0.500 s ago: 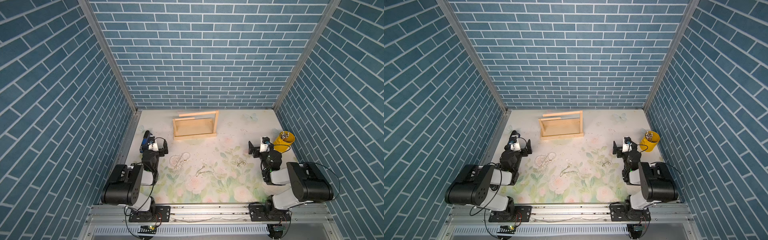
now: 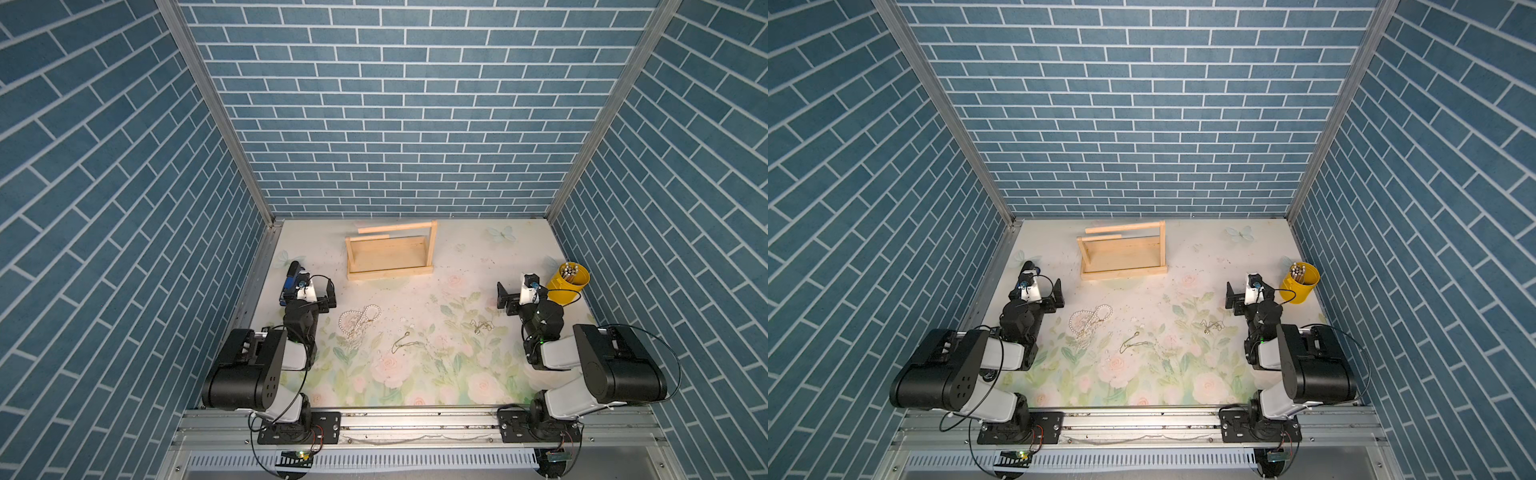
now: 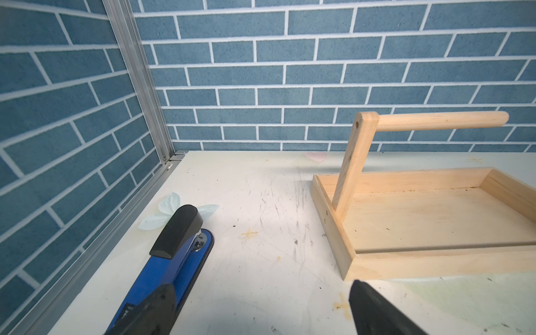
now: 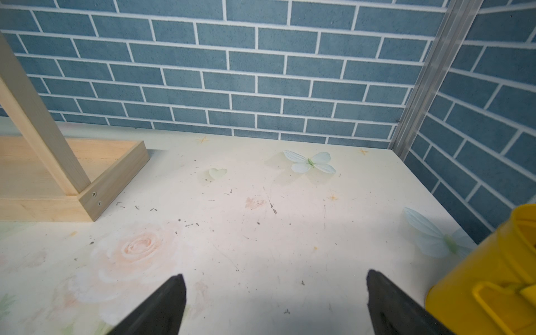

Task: Hang the necklace on the jewelry display stand
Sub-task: Pick up the necklace from the center of the board.

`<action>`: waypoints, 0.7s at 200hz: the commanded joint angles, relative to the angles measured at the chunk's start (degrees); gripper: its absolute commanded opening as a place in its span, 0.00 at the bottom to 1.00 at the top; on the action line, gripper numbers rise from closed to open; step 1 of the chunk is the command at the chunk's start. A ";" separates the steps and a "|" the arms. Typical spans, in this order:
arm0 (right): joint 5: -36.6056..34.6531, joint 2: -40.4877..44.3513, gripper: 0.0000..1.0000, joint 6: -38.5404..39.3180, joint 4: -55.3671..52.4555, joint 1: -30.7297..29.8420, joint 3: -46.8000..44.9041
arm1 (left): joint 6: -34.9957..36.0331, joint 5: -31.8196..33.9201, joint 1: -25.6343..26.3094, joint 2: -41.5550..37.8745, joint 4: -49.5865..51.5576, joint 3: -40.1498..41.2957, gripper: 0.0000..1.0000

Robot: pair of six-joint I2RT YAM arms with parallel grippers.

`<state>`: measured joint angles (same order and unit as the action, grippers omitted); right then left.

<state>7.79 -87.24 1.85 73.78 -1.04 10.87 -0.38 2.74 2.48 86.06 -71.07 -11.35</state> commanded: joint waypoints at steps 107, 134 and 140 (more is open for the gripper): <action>0.89 -0.82 0.99 1.32 1.72 0.25 1.09 | -0.08 -1.80 -1.71 0.48 -1.00 -1.24 1.00; 0.79 -0.83 0.99 1.23 1.45 0.27 1.26 | -0.14 -2.22 -2.04 0.51 -1.00 -1.21 1.00; 0.83 -0.85 0.99 1.23 1.46 0.33 1.18 | -0.13 -2.22 -2.04 0.38 -1.10 -1.13 1.00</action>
<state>7.94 -87.24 1.85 73.78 -0.95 10.90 -0.47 1.50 0.91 86.06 -71.07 -11.35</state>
